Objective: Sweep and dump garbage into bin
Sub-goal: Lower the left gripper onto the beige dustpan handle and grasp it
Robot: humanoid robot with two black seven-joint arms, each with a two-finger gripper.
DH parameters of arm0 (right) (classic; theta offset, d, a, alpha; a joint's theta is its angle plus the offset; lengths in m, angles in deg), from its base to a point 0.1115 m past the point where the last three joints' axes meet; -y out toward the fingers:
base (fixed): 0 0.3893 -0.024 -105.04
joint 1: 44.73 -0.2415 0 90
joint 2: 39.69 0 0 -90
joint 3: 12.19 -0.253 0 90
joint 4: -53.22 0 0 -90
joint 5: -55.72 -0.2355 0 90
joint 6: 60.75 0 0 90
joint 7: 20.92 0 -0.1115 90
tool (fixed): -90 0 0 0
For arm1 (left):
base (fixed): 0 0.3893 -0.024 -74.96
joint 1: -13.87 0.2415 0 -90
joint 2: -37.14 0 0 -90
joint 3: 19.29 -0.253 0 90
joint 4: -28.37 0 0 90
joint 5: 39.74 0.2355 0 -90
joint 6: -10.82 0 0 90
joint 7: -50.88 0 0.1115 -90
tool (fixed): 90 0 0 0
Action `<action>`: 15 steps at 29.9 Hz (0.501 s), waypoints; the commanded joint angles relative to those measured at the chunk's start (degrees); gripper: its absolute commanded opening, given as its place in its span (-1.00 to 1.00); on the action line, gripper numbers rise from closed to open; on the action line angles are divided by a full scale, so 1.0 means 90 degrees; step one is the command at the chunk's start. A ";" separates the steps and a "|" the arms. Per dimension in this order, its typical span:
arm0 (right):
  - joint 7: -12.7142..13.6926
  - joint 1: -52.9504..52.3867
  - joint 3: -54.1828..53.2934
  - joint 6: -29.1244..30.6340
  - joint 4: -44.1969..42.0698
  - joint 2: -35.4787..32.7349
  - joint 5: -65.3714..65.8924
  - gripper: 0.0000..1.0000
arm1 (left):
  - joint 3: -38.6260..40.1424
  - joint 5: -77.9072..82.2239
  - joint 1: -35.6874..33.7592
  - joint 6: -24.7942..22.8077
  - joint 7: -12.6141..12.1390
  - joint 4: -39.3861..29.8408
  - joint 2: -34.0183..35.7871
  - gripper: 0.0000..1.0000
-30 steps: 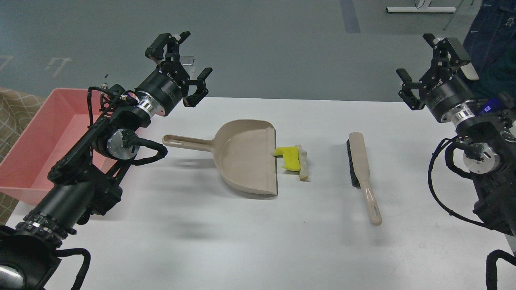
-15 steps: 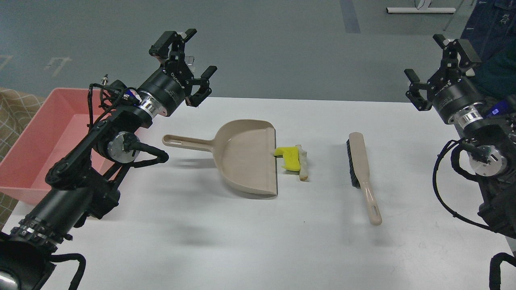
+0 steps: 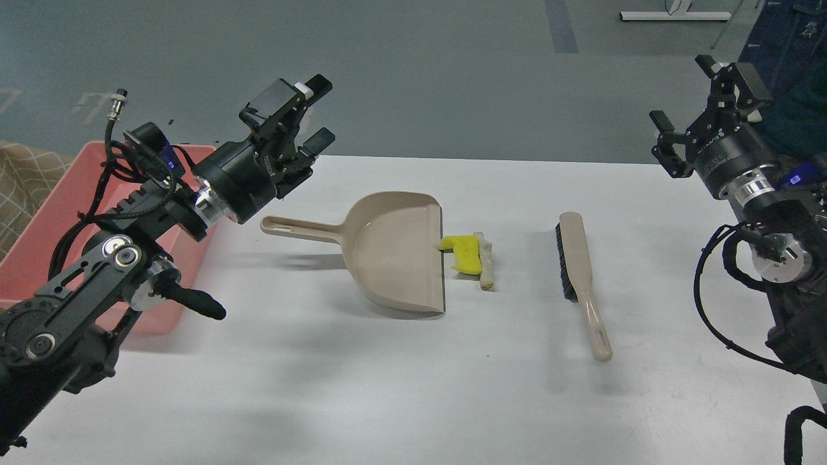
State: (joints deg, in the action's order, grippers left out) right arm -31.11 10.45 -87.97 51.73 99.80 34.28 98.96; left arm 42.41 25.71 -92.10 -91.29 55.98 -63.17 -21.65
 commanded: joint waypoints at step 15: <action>-0.0001 0.0089 -0.0008 -0.0008 -0.0019 0.0003 0.0000 0.99 | 0.0244 0.1107 0.1940 0.0690 0.0469 -0.0562 -0.0207 0.96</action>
State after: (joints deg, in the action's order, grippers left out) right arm -31.12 10.96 -88.04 51.65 99.56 34.15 98.96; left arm 44.91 35.46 -76.01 -86.58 60.12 -68.99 -22.87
